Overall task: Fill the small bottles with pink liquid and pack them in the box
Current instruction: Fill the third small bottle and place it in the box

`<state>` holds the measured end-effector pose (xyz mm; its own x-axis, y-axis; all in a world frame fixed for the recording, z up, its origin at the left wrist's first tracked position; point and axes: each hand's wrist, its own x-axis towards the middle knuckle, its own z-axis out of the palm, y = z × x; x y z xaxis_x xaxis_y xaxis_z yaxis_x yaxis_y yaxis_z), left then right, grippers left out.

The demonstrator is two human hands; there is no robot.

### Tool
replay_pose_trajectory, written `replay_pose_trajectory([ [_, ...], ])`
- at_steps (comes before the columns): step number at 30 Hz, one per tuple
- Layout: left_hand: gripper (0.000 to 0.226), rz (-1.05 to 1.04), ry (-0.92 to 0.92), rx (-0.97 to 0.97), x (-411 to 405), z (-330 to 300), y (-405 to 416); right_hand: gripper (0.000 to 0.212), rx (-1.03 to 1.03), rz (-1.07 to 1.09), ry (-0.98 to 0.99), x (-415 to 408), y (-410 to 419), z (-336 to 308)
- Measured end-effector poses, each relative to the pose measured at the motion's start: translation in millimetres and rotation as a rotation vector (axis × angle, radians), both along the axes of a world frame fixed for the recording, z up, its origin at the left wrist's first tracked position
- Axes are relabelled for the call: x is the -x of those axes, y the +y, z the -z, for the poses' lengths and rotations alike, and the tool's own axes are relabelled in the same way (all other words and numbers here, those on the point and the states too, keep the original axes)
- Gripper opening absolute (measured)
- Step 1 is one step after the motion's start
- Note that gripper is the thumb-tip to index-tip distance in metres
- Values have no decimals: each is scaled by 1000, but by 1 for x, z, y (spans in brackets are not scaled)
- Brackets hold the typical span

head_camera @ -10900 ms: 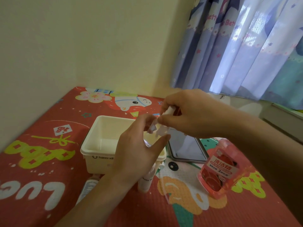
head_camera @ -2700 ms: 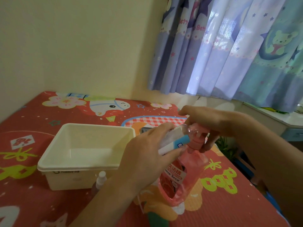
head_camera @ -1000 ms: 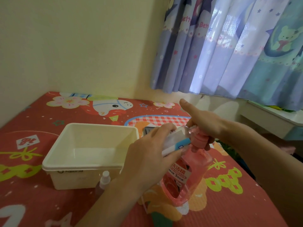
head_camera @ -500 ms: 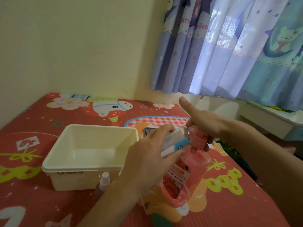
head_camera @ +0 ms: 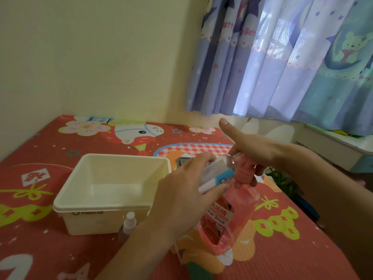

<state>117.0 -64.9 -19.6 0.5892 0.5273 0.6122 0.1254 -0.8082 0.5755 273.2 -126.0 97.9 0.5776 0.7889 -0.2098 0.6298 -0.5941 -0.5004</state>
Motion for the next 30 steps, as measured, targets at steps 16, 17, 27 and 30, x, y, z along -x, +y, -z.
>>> replay_pose_trajectory([
  [16, 48, 1, -19, 10, 1, -2, 1, 105, 21, -33, 19, -6, 2, -2],
  [17, 48, -8, -20, 2, 1, -1, 1, 102, 1, -26, -4, -5, 4, 1],
  [27, 47, 10, -20, 10, 0, 1, 2, 92, 27, -17, -24, -4, 4, 1],
  [30, 47, -8, -39, -4, 0, 1, 3, 84, 21, -17, -11, -2, 5, 1],
])
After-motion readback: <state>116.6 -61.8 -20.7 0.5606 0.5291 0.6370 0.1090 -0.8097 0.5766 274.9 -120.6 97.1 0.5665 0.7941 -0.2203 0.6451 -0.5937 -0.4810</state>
